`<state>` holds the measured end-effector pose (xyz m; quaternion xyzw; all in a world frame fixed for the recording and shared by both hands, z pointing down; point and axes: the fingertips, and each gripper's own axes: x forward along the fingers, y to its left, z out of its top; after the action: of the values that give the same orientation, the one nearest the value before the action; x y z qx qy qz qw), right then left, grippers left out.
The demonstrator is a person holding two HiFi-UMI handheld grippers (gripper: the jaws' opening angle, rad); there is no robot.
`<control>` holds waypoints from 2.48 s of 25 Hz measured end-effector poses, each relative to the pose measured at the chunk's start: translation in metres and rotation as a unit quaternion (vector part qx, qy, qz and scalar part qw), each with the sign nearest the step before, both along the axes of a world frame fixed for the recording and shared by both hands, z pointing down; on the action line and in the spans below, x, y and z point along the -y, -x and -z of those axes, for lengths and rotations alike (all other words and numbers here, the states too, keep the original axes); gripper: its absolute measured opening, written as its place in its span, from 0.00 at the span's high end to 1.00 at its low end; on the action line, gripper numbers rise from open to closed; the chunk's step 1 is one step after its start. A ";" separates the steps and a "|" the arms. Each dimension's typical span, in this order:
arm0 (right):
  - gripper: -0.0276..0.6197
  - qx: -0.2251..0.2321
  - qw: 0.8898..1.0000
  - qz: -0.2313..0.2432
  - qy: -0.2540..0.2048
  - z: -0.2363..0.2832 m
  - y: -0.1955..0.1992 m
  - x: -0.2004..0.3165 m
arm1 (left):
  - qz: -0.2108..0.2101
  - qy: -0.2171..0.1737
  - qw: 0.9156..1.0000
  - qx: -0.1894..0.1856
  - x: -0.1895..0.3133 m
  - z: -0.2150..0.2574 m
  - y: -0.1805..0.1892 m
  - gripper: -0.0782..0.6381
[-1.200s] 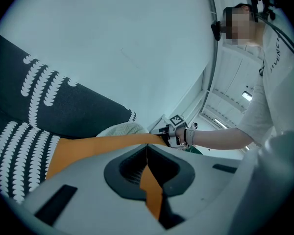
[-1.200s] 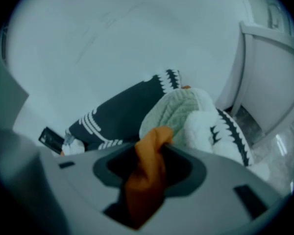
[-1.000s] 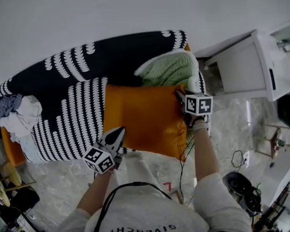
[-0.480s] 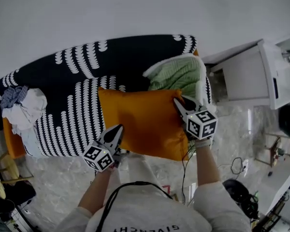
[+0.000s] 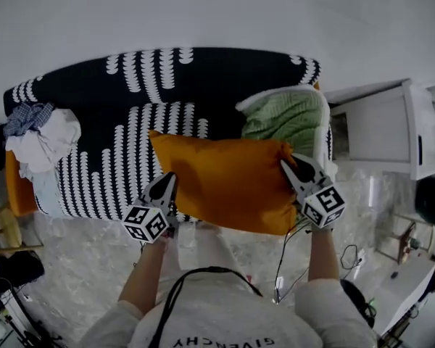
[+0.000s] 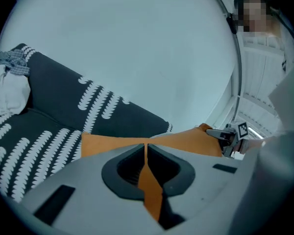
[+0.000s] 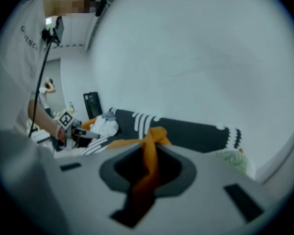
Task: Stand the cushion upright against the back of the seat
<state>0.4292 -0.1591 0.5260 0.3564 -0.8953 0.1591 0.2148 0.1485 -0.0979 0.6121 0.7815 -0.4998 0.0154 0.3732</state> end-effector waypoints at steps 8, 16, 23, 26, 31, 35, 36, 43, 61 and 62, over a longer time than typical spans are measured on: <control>0.85 -0.034 0.997 0.052 -0.039 0.016 0.017 -0.018 | 0.077 0.052 0.995 0.019 0.010 -0.037 0.094 0.76; 0.85 -0.041 0.991 0.116 -0.054 0.035 0.043 -0.048 | 0.112 0.083 0.989 -0.041 0.023 -0.071 0.124 0.63; 0.85 -0.070 0.985 0.145 -0.058 0.038 0.048 -0.067 | 0.120 0.071 0.986 -0.086 0.028 -0.084 0.127 0.60; 0.86 -0.079 0.983 0.153 -0.059 0.037 0.046 -0.074 | 0.149 0.071 0.981 -0.102 0.032 -0.090 0.140 0.57; 0.86 -0.099 0.979 0.168 -0.056 0.037 0.045 -0.088 | 0.130 0.092 0.972 -0.171 0.044 -0.097 0.136 0.54; 0.86 -0.101 0.981 0.158 -0.054 0.037 0.041 -0.092 | 0.128 0.121 0.960 -0.216 0.048 -0.108 0.131 0.54; 0.86 -0.101 0.982 0.154 -0.053 0.036 0.041 -0.093 | 0.123 0.124 0.961 -0.215 0.047 -0.110 0.129 0.54; 0.86 -0.070 0.994 0.085 -0.029 0.040 0.034 -0.090 | 0.075 0.125 0.976 -0.164 0.038 -0.108 0.119 0.75; 0.85 0.017 1.000 -0.015 -0.020 0.039 0.084 -0.075 | 0.089 0.085 0.978 -0.166 0.018 -0.045 0.197 0.81; 0.85 0.022 0.999 -0.019 -0.024 0.038 0.092 -0.069 | 0.095 0.084 0.978 -0.165 0.017 -0.044 0.207 0.81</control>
<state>0.3377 -0.0900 0.4879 0.3749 -0.8965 0.1493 0.1829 -0.0582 -0.1148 0.6563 0.6883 -0.5002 -0.1074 0.5143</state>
